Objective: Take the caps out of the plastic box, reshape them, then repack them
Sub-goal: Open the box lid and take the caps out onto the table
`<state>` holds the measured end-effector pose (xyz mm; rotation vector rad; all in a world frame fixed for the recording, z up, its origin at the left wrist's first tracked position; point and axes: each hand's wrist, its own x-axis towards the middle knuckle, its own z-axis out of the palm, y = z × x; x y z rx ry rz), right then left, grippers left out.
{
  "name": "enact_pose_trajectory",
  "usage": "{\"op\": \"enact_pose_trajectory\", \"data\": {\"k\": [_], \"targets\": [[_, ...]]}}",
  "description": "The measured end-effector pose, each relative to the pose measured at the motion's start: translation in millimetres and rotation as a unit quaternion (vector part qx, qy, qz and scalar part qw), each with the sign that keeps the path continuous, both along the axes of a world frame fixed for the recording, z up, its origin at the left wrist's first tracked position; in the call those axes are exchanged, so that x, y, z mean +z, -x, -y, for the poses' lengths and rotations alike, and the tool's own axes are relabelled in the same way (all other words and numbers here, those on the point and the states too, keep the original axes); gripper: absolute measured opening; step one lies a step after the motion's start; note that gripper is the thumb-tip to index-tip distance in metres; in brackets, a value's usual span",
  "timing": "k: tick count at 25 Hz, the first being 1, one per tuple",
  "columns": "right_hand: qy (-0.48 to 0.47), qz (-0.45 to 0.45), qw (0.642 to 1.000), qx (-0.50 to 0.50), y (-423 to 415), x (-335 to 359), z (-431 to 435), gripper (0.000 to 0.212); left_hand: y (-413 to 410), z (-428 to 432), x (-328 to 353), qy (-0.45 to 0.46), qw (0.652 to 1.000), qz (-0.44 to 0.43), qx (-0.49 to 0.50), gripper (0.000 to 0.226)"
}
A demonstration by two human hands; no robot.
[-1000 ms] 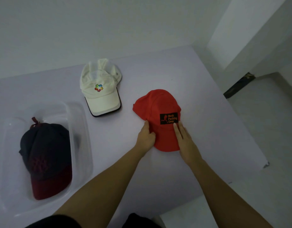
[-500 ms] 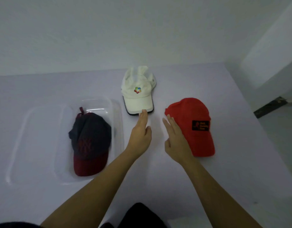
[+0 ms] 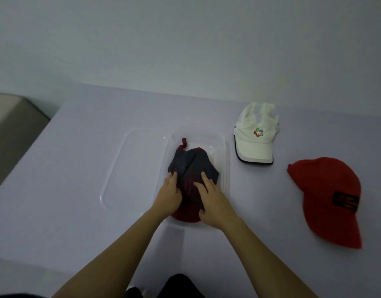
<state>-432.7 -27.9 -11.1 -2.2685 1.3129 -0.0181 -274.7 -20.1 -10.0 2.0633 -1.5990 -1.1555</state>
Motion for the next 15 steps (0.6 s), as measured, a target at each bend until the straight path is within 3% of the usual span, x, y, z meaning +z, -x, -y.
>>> {"op": "enact_pose_trajectory", "data": {"k": [3,5,8,10,13,15], "targets": [[-0.005,-0.130,0.991,0.032,-10.5,-12.0,4.7,0.113,-7.5,-3.9,-5.2,-0.066,0.995,-0.014,-0.070,0.076],[0.018,-0.179,0.983,0.039,-15.3,-18.0,5.3,0.126,-9.4,-4.6,-7.6,-0.079,0.992,-0.003,-0.094,0.084],[0.034,-0.188,0.981,0.023,-20.2,-23.4,2.8,0.122,-11.5,-3.1,-14.9,-0.078,0.988,0.015,-0.134,0.091],[-0.009,-0.169,0.985,0.008,-23.7,-20.7,3.9,0.116,-13.6,-2.0,-18.8,-0.072,0.984,0.025,-0.160,0.095],[-0.103,-0.100,0.989,-0.038,-28.1,-1.6,10.3,0.105,-14.2,-4.4,-21.4,-0.050,0.984,0.040,-0.168,0.099],[-0.093,-0.036,0.993,-0.063,-27.6,14.1,12.5,0.094,-13.0,-6.6,-18.6,0.017,0.988,0.044,-0.147,0.095]]}}
